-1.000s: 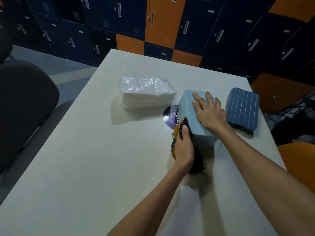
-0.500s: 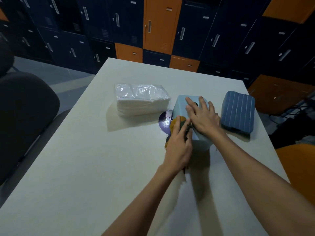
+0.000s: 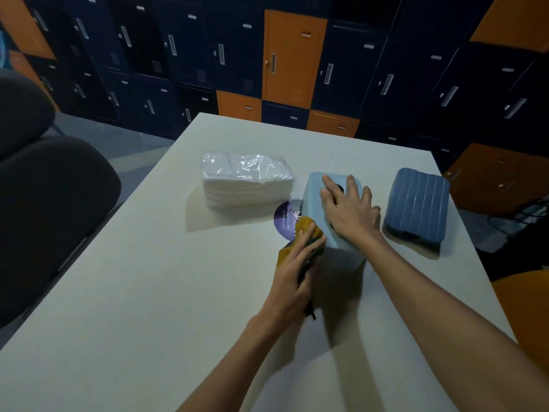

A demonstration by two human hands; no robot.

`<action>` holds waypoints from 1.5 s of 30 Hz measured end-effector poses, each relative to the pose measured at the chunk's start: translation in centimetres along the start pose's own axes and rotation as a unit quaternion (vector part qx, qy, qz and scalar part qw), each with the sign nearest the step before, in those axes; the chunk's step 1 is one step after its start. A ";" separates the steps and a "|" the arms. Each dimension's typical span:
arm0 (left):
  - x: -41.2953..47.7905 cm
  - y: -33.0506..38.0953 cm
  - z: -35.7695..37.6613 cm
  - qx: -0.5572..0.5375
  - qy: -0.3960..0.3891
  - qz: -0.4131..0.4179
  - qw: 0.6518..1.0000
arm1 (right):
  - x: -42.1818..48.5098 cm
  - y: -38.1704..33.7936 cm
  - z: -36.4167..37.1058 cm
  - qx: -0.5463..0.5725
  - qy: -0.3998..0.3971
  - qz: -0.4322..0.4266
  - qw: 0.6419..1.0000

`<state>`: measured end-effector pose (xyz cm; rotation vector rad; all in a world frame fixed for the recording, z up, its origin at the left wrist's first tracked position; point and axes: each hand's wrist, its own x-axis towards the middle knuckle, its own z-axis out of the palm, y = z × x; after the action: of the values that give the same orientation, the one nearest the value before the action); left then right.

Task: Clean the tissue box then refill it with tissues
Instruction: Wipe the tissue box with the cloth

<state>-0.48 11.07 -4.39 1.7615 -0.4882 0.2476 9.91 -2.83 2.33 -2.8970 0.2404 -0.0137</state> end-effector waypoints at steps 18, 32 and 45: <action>4.3 -2.6 1.3 -0.210 0.128 -0.436 0.866 | 0.8 2.0 -0.8 -0.029 -0.041 -0.134 0.990; 6.8 -1.8 1.5 -0.284 0.217 -0.422 0.833 | 0.5 -1.8 0.6 -0.031 -0.005 0.041 0.999; -1.9 1.5 5.0 -0.165 0.057 -0.315 0.933 | 0.4 -2.5 0.4 -0.026 -0.009 0.081 0.996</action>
<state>-3.31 6.35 -5.14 1.4746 0.1311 -0.1804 10.67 -0.42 2.52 -2.9169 0.4788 0.0467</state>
